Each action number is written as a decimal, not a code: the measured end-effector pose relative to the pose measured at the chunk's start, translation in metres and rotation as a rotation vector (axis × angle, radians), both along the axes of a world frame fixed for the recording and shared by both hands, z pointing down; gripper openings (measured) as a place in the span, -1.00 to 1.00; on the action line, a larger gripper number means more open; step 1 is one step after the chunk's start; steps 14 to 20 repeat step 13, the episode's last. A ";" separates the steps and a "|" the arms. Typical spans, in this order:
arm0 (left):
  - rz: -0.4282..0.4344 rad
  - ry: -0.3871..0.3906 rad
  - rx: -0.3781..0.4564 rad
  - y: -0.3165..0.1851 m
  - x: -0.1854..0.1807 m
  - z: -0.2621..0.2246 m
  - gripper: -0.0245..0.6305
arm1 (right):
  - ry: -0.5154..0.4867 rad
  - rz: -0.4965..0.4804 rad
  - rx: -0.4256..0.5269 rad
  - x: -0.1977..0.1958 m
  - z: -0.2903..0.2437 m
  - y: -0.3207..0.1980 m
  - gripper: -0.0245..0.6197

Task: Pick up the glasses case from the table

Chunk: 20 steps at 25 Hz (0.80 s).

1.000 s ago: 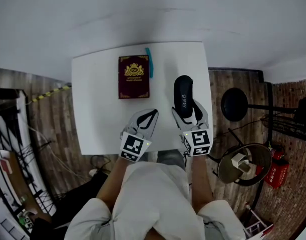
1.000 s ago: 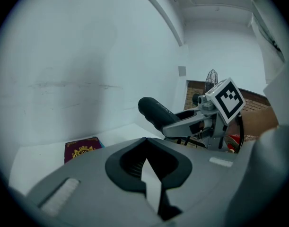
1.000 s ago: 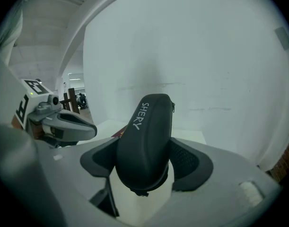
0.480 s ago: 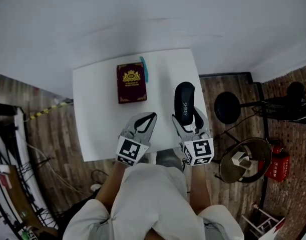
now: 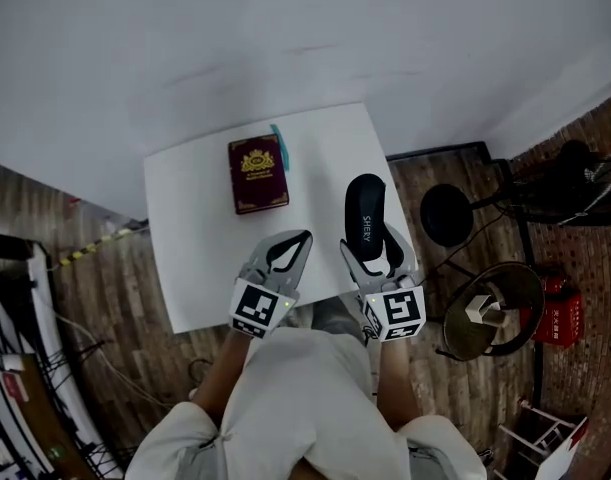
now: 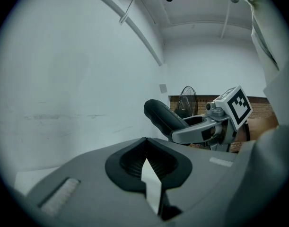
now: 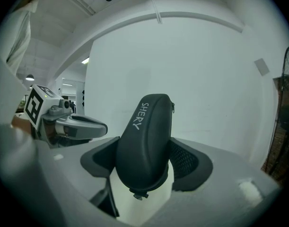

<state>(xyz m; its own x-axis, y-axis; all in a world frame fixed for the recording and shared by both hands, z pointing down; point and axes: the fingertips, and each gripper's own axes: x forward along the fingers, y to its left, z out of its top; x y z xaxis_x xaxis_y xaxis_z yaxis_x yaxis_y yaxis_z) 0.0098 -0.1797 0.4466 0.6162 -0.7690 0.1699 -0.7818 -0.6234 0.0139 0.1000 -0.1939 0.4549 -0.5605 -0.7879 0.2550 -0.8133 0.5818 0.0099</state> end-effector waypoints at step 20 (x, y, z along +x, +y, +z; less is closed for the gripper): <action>0.029 0.009 -0.016 0.002 0.004 0.003 -0.87 | 0.003 0.018 0.004 0.000 -0.002 0.004 0.10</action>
